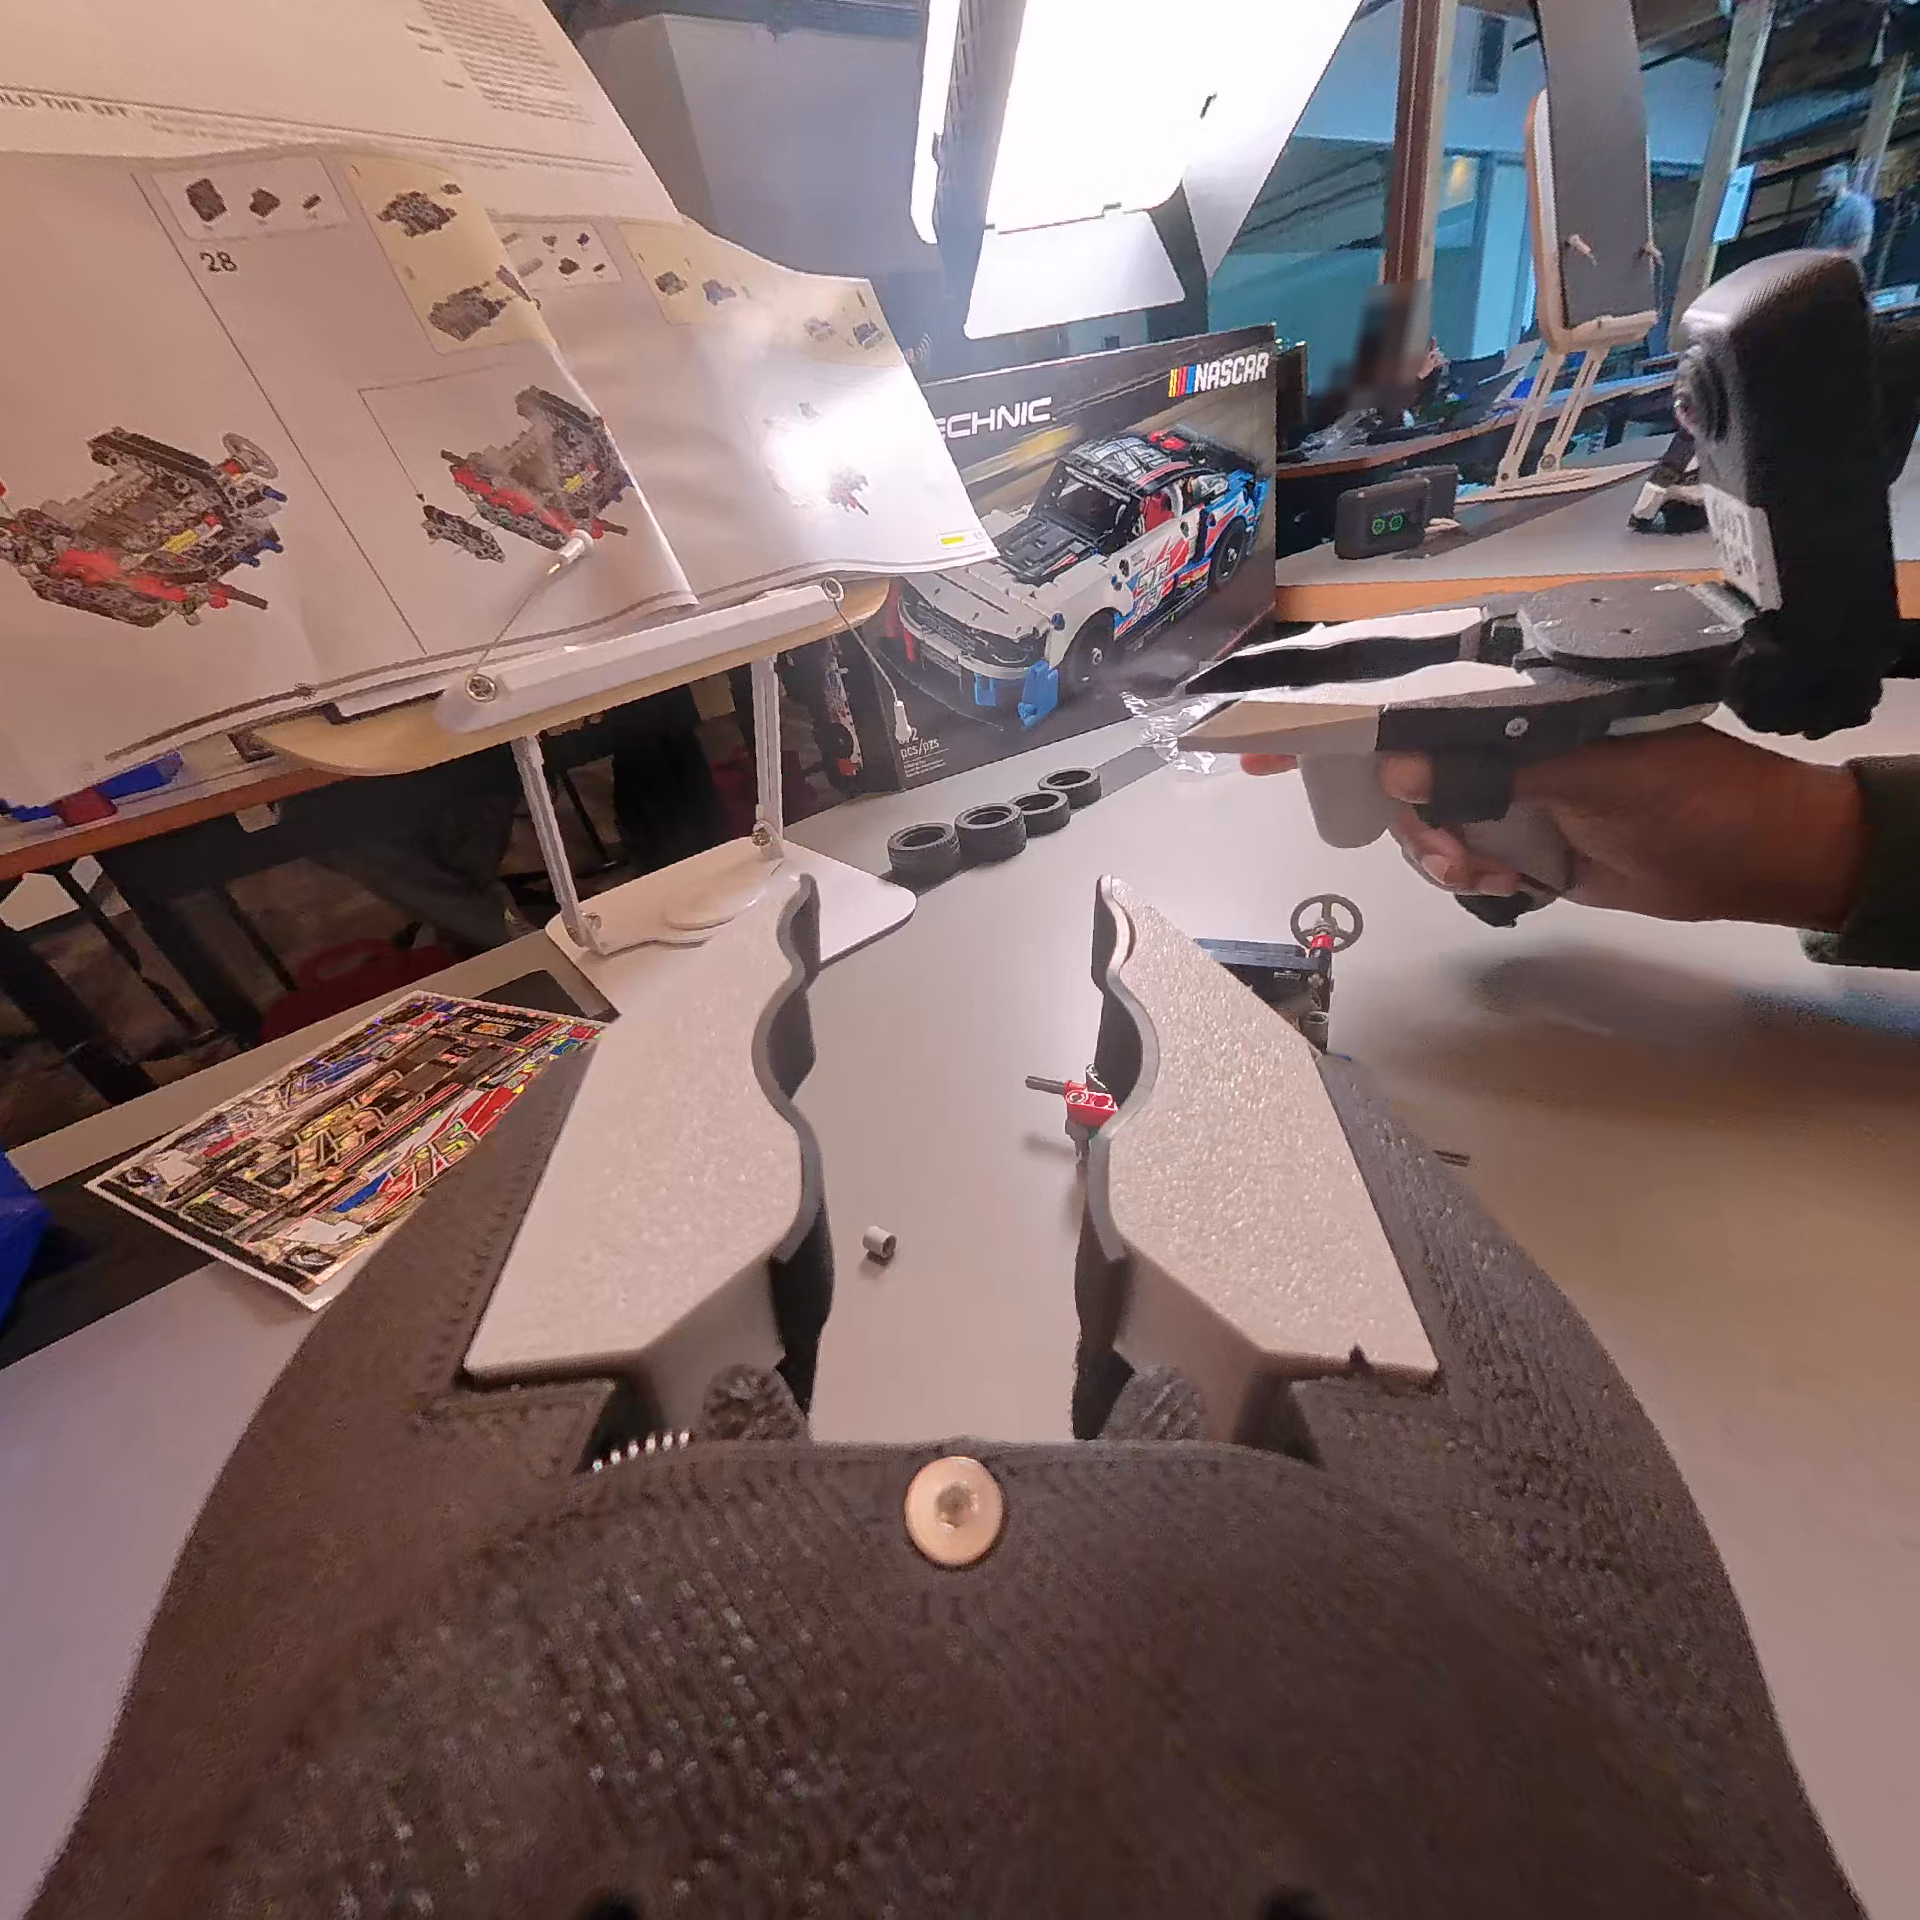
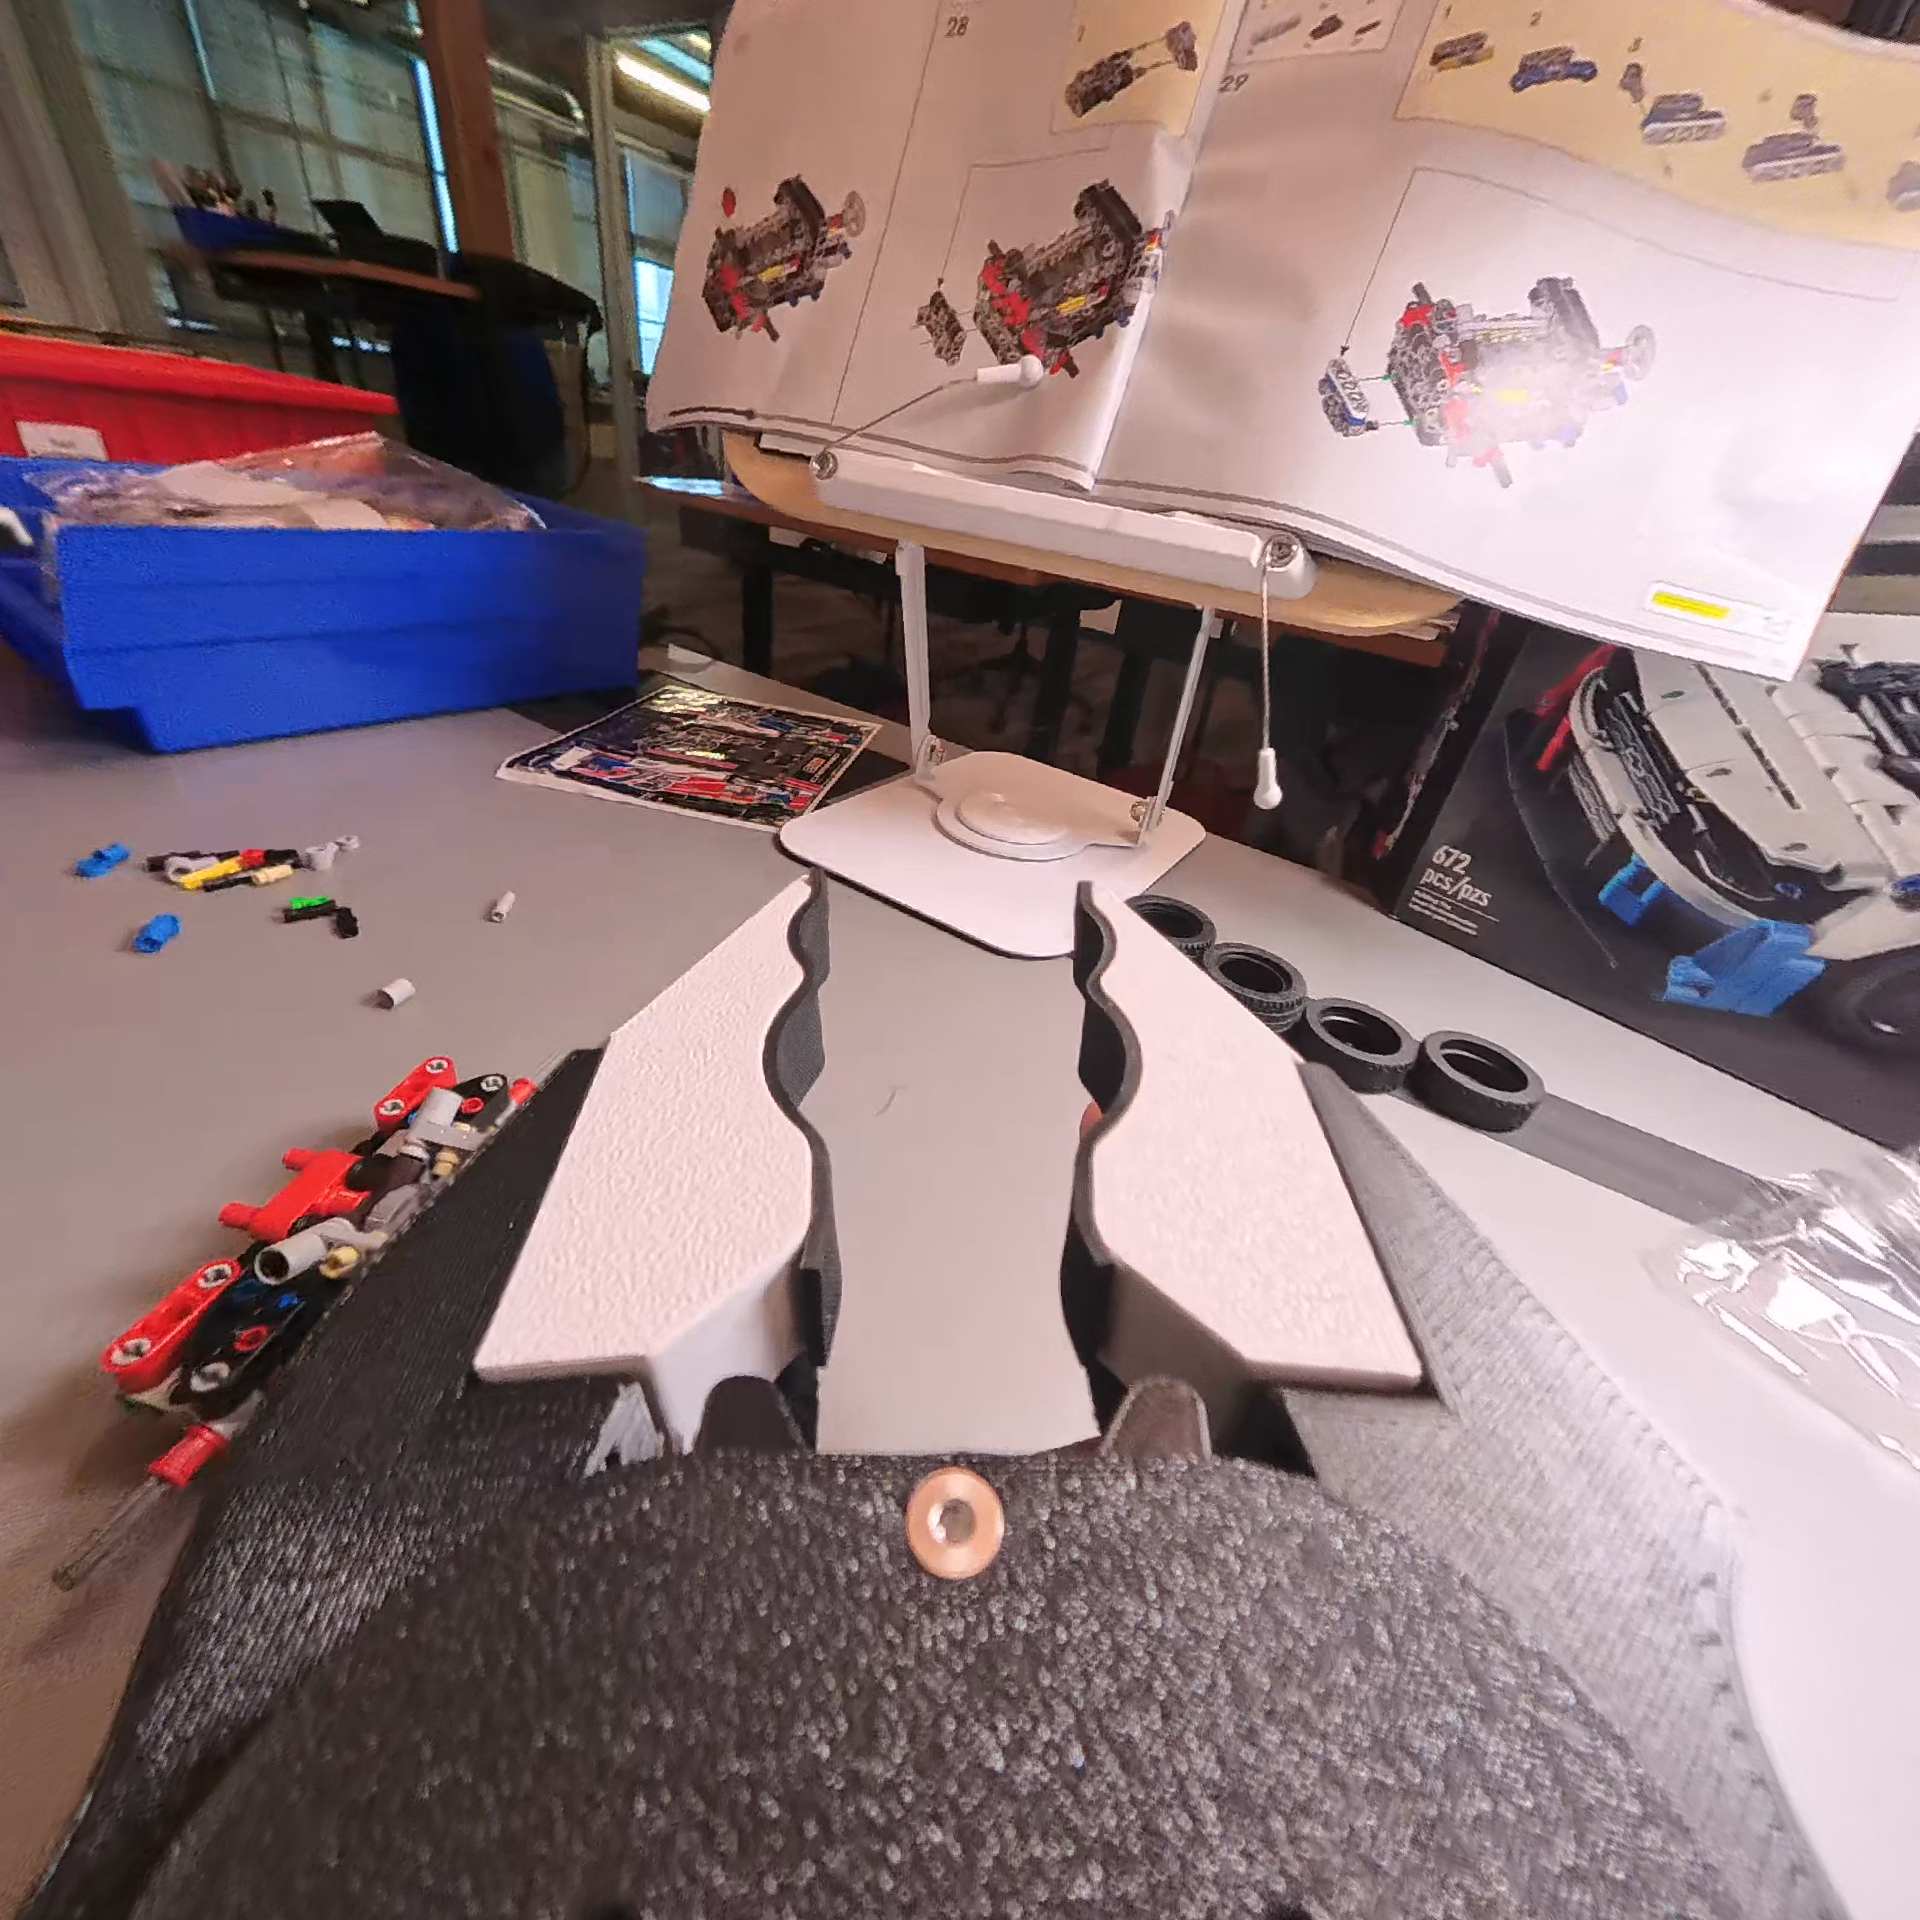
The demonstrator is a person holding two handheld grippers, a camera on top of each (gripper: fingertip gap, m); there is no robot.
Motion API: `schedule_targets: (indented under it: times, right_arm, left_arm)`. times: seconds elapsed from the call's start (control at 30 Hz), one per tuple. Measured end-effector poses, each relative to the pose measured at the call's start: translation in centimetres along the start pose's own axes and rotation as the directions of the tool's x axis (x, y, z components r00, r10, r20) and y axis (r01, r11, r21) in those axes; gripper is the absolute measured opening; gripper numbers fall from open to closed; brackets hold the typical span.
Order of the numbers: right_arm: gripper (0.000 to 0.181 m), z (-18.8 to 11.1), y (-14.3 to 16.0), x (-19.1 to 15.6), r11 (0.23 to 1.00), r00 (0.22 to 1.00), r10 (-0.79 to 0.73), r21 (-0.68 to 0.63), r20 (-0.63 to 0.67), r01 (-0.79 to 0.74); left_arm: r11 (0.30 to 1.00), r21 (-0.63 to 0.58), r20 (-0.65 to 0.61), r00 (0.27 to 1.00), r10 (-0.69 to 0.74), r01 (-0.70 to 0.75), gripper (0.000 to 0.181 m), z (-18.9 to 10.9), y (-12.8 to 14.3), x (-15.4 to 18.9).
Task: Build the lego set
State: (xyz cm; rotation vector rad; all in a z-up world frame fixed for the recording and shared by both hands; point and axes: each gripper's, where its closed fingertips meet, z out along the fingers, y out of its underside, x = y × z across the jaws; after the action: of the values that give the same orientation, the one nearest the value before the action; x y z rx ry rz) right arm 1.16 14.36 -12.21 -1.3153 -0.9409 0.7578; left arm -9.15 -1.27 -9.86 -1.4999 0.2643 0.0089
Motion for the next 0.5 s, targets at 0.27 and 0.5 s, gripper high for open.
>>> schedule_targets:
  times: [0.27,0.5]
  right_arm:
    - [0.045,0.6,-1.0,1.7,0.998,0.998,-0.050,0.048,0.047,0.048]
    - [0.044,-0.1,-3.0,2.5,0.994,0.996,0.019,0.110,0.082,-0.028]
  left_arm:
    - [0.998,-0.030,0.037,0.998,-0.052,0.054,0.046,0.1,1.2,-1.4]
    - [0.993,-0.088,0.100,0.993,-0.068,0.077,0.042,1.6,3.4,-4.2]
